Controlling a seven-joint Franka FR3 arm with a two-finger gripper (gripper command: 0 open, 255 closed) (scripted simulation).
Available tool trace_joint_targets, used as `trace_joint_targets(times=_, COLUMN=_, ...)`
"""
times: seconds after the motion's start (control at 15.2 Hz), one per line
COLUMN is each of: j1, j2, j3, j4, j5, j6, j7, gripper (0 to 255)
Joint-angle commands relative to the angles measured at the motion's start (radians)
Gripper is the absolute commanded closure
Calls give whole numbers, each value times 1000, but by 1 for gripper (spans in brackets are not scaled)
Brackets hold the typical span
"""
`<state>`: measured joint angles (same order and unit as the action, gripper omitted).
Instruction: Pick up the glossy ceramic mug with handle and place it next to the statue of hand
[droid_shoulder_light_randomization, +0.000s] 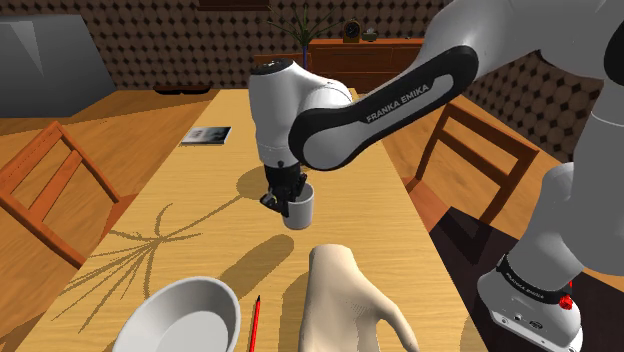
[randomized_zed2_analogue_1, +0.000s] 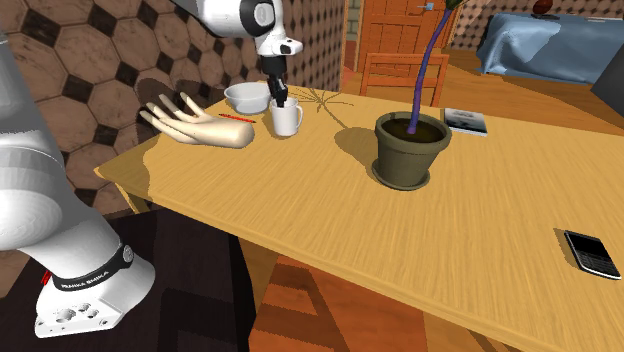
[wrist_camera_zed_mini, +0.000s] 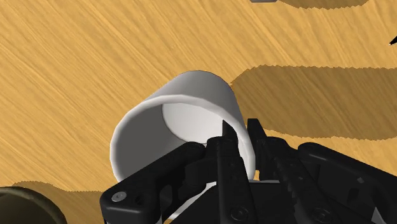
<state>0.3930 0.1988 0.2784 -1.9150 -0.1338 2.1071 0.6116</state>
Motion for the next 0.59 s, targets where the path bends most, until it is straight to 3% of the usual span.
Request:
trace_joint_targets(times=0.0, j1=1, j2=11, j3=-1, j4=-15, j5=-5, j6=26, j7=5, gripper=255)
trace_joint_targets(times=0.53, j1=3, j2=39, j3=-5, j4=-42, j5=-19, j6=80, j7=16, gripper=255)
